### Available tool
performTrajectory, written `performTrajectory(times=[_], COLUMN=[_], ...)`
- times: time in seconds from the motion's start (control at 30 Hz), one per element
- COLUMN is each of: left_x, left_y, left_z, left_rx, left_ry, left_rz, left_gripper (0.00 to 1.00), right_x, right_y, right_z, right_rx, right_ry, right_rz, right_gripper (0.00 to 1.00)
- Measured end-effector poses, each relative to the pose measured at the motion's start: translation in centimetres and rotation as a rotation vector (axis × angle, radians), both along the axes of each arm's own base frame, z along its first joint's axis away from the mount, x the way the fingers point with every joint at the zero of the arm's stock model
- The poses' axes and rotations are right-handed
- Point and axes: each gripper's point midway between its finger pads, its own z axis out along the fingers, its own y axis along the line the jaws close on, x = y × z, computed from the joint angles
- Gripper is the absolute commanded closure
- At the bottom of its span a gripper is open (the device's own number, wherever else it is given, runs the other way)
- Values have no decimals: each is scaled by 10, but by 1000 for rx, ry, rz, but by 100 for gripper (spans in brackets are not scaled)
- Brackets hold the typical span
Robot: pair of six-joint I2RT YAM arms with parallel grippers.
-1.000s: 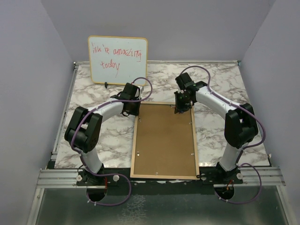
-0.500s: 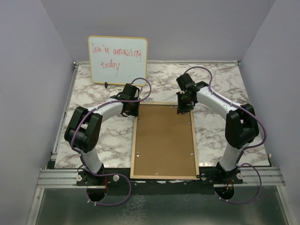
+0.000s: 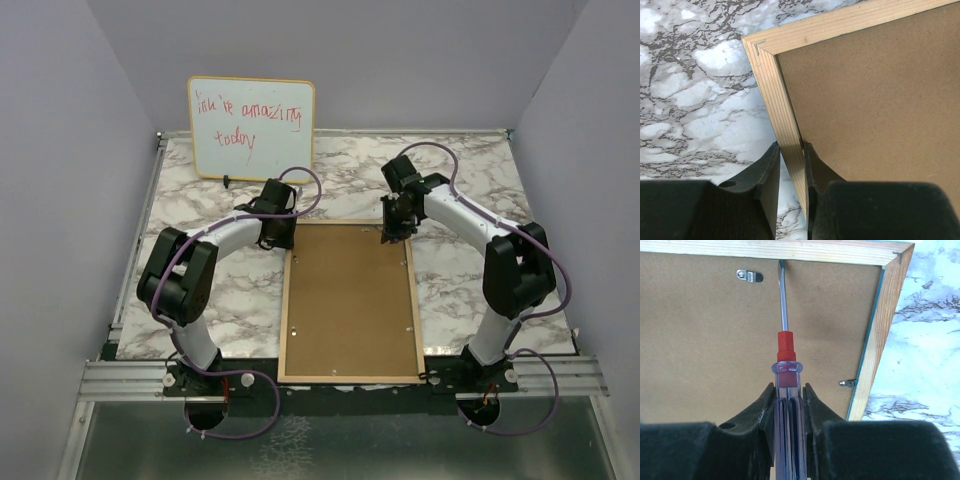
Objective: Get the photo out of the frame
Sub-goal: Release the photo frame item from the photo frame.
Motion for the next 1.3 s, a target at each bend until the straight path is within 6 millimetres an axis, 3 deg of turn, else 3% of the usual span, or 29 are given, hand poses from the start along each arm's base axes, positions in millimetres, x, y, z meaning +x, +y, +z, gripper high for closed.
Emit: performTrajectory(times=[0.23,0.5,0.6,0.8,1.3], left_x=[-3,-5,-5,-3,-3], left_y=[1,12,14,27,29], left_z=[0,-1,-1,-1,-1], left_rx=[2,31,29,32,35], left_ry=[13,23,27,43,43], left_rz=[6,55,73,118,123], left_gripper=[100,100,100,100,100], right_x=[-6,-32,-48,-77,-81], right_y=[-11,-17,-24,-41,-41], right_z=[7,50,44,13,13], right_rx=[7,80,73,6,14], right_ry=[-1,-90,-67,44,56], right_rz=[1,11,0,-36,-89], right_gripper=[99,99,99,99,99])
